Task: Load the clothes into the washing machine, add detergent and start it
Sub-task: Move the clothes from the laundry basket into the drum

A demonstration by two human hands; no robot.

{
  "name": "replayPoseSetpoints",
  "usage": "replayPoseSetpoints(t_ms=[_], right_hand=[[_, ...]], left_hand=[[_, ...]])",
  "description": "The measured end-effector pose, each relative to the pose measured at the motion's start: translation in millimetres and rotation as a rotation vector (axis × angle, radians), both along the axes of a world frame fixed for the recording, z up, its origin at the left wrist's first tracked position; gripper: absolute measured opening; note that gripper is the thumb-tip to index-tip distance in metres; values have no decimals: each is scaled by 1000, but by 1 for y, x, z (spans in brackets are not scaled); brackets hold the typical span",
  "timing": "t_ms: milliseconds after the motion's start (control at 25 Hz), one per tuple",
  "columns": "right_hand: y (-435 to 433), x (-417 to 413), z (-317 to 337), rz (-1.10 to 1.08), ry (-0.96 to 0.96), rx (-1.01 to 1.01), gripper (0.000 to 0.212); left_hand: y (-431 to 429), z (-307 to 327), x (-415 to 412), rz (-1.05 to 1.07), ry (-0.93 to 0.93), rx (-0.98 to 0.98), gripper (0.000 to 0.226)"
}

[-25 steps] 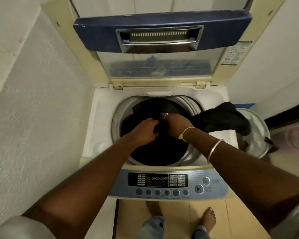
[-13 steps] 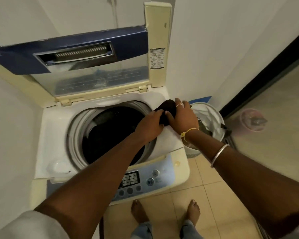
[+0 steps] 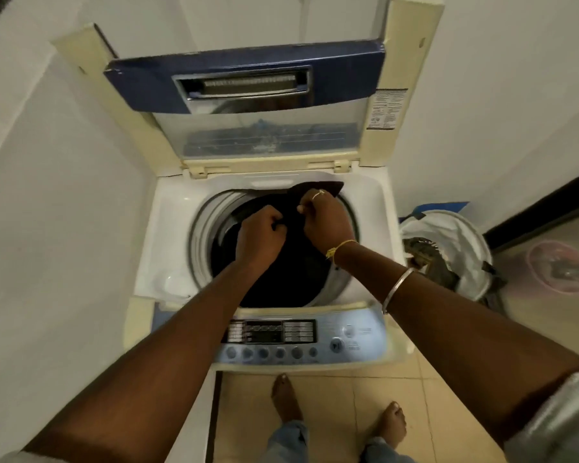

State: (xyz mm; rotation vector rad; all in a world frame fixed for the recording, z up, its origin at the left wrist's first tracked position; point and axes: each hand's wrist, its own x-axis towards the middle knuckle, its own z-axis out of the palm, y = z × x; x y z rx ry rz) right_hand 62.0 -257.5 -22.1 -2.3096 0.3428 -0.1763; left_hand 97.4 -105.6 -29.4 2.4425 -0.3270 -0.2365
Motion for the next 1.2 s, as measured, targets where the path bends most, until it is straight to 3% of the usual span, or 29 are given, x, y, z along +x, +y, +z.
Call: replayPoseSetpoints(t_ms=[80, 160, 240, 440, 600, 920, 1200], right_hand=[[25, 15, -22, 33, 209, -25, 13], [41, 17, -45, 72, 460, -72, 36], [50, 13, -58, 94, 518, -96, 47], [44, 16, -53, 68, 483, -82, 43], [25, 10, -43, 1, 435, -75, 37], [-69, -40, 9, -268, -53, 69, 16], [-216, -128, 5, -434, -48, 99, 20]], left_hand=[[38, -11, 13, -72, 148, 77, 26], [67, -26, 22, -122, 289, 148, 14], [84, -37, 26, -108, 345, 177, 6], [65, -31, 21, -105, 296, 138, 46], [18, -23, 21, -118, 165, 78, 38], [-112, 16, -26, -179, -91, -273, 16], [-265, 27, -87, -327, -105, -309, 17]])
